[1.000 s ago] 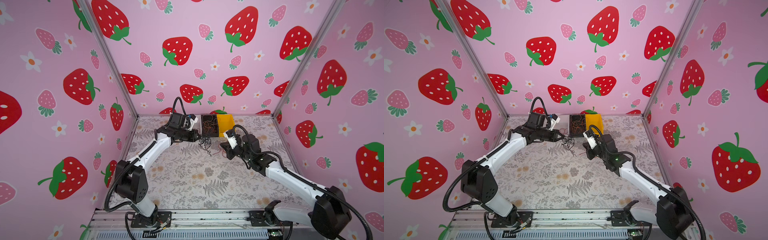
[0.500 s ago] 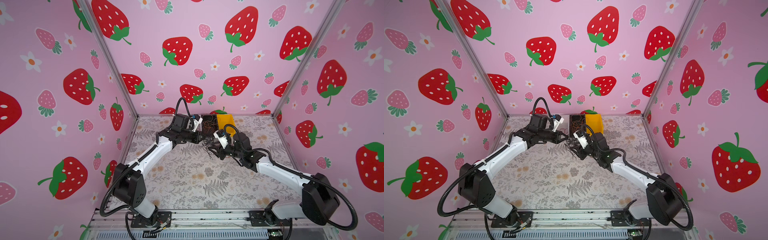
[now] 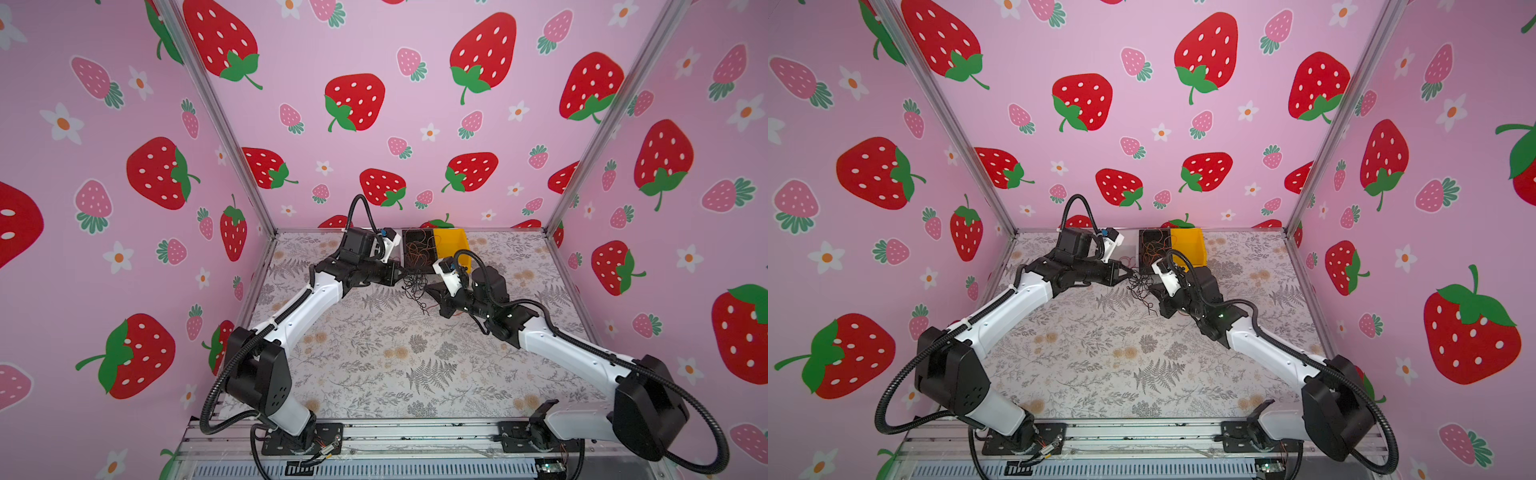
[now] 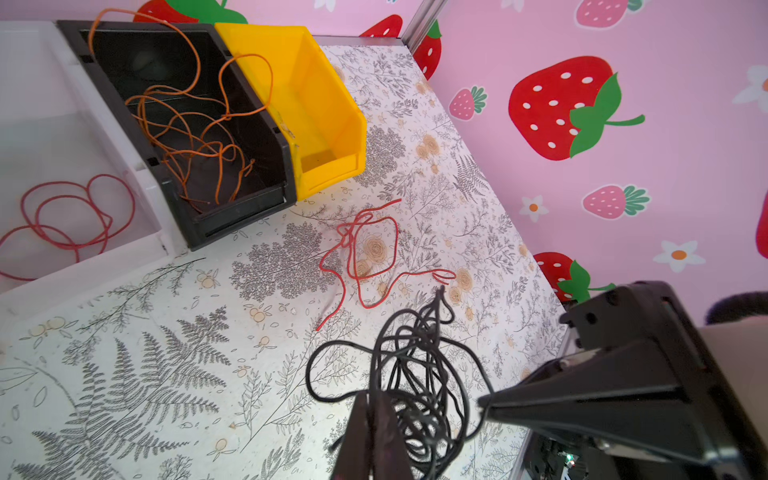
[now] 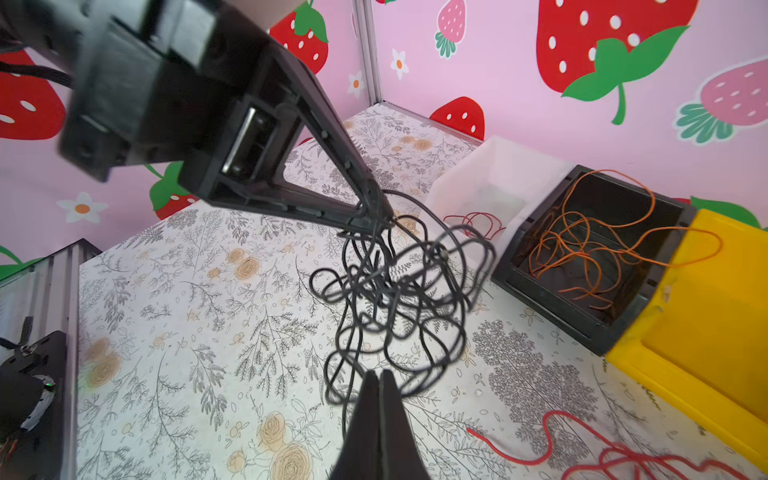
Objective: Untangle the cables
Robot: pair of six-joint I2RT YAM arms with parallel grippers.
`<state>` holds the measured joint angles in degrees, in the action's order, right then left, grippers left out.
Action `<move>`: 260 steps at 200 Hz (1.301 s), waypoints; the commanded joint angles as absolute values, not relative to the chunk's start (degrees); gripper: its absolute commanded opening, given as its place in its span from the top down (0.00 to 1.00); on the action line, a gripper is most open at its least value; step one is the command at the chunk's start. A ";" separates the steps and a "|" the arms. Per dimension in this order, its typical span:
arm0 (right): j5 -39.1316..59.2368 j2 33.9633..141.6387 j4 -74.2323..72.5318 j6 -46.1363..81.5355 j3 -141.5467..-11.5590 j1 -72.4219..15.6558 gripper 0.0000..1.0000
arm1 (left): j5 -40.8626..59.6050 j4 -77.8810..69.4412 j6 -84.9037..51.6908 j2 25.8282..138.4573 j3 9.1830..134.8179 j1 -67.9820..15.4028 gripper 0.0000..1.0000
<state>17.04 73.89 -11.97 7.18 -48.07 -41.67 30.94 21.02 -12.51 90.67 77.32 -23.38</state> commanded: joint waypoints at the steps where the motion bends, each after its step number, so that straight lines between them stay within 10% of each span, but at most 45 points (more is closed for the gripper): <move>1: 15.02 71.10 -12.49 6.52 -46.12 -40.86 1.00 | 32.48 20.02 -13.11 88.34 76.56 -22.15 1.00; 70: 19.33 75.20 -11.69 8.13 -49.50 -40.88 1.00 | 34.33 17.75 -12.43 86.11 74.68 -22.15 1.00; 115: 24.12 76.13 -13.55 9.68 -49.48 -40.86 0.64 | 35.13 13.14 -10.89 83.53 71.57 -22.75 1.00; 260: 31.71 69.25 -19.68 13.71 -44.24 -36.06 0.63 | 30.02 6.08 -1.50 76.20 65.26 -26.03 1.00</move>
<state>30.96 73.84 -17.21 14.11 -45.63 -38.41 28.64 7.09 -5.34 77.67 65.34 -26.02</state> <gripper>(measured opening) 0.371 0.055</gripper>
